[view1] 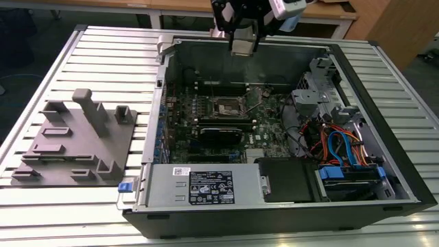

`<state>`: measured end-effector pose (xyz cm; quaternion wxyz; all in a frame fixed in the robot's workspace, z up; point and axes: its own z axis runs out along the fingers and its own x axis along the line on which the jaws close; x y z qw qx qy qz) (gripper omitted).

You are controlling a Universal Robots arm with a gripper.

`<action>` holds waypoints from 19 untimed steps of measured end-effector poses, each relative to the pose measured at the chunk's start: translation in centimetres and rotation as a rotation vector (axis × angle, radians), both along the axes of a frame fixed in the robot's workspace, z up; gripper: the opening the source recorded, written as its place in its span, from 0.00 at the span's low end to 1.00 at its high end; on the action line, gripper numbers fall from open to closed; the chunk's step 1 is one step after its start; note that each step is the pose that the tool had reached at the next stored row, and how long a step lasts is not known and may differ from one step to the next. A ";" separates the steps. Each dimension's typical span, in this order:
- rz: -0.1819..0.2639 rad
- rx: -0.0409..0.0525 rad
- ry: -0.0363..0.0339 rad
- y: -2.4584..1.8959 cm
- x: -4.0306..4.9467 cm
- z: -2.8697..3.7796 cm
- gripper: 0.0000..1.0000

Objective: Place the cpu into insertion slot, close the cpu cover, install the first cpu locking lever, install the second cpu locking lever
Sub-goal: 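Place the cpu into insertion slot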

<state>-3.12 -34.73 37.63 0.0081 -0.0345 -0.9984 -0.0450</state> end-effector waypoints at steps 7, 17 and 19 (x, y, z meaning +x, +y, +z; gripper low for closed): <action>-0.104 -0.0007 -0.0001 0.00 0.00 -0.01 0.54; -0.108 -0.0007 -0.0001 0.00 0.00 -0.01 0.54; -0.108 -0.0007 -0.0001 0.00 0.00 -0.01 0.54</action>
